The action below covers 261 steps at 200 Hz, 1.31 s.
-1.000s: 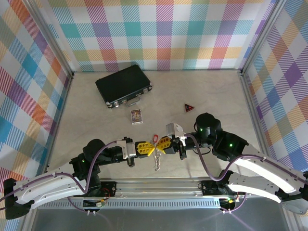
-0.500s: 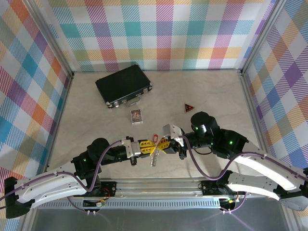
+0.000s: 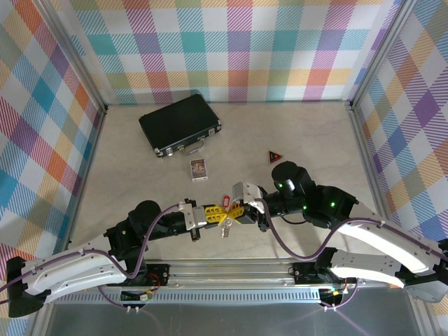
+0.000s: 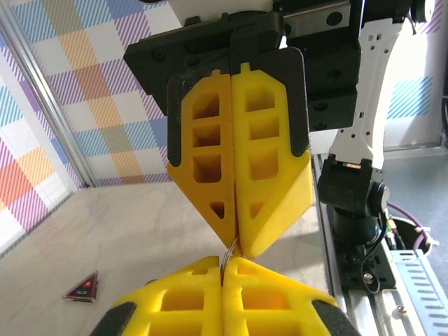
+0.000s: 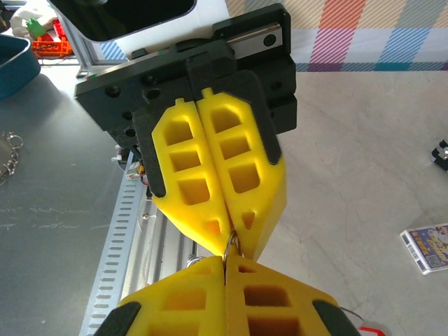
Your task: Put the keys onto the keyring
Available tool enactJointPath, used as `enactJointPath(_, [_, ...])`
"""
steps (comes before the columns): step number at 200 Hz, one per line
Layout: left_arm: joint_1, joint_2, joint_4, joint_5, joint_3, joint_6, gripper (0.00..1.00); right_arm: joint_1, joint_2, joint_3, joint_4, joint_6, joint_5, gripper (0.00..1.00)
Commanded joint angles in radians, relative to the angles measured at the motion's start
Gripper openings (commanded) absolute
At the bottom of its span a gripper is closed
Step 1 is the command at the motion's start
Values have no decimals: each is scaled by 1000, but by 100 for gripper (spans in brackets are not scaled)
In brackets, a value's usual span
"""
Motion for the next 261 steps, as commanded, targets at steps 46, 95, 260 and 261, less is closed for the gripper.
enactJointPath(46, [-9, -9, -4, -47, 18, 7, 0, 18, -8, 35, 20, -1, 5, 4])
enactJointPath(95, [-9, -5, -31, -134, 23, 5, 0, -24, -21, 35, 47, 126, 130, 65])
enactJointPath(260, [-8, -242, 69, -362, -146, -89, 0, -311, 518, 27, 20, 639, 142, 79])
enactJointPath(261, [-8, -242, 69, -362, -147, -90, 0, -310, 522, 27, 20, 641, 142, 78])
